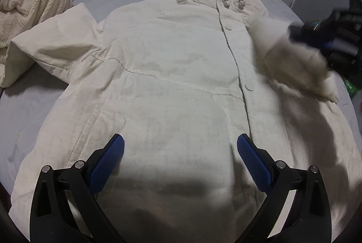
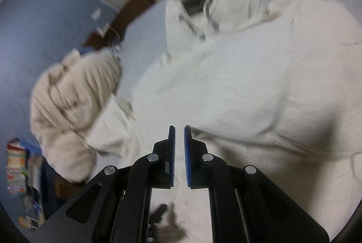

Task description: Fold large clothes

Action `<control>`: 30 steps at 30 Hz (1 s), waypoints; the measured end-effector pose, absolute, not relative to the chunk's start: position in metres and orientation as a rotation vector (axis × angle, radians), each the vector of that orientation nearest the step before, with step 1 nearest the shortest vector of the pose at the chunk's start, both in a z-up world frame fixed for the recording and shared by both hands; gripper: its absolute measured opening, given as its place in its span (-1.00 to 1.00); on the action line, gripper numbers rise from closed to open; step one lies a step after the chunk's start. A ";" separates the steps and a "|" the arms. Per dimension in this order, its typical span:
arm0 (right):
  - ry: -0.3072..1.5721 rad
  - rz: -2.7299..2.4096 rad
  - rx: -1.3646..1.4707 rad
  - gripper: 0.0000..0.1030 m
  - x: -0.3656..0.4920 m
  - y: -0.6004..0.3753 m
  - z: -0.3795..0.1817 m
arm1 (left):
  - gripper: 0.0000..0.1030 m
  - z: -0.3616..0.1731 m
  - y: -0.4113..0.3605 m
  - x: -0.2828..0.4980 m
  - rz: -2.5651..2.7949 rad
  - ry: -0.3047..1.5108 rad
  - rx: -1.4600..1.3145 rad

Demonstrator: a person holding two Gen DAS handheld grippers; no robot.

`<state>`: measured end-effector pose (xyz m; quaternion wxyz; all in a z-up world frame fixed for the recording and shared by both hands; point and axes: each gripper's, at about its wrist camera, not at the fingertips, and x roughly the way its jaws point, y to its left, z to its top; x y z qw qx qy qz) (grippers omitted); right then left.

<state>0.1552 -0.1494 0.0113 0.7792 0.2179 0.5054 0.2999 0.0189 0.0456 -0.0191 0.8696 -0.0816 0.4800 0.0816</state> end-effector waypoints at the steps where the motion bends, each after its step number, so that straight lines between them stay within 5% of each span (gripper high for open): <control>1: 1.108 0.638 0.447 -0.81 0.153 -0.146 0.004 | 0.87 -0.019 0.046 0.019 0.170 1.005 -0.171; 4: 1.138 0.639 0.399 -0.45 0.141 -0.148 -0.007 | 0.87 -0.020 0.046 0.019 0.172 1.005 -0.168; 14: 1.159 0.463 0.222 -0.36 0.093 -0.250 -0.010 | 0.87 -0.022 0.038 0.022 0.154 1.023 -0.117; 18: 1.156 0.335 0.077 -0.08 0.081 -0.280 -0.012 | 0.87 -0.018 0.028 0.022 0.117 1.028 -0.085; 30: 1.173 0.230 0.115 -0.04 0.080 -0.311 -0.031 | 0.87 0.020 -0.086 0.085 -0.088 0.940 0.255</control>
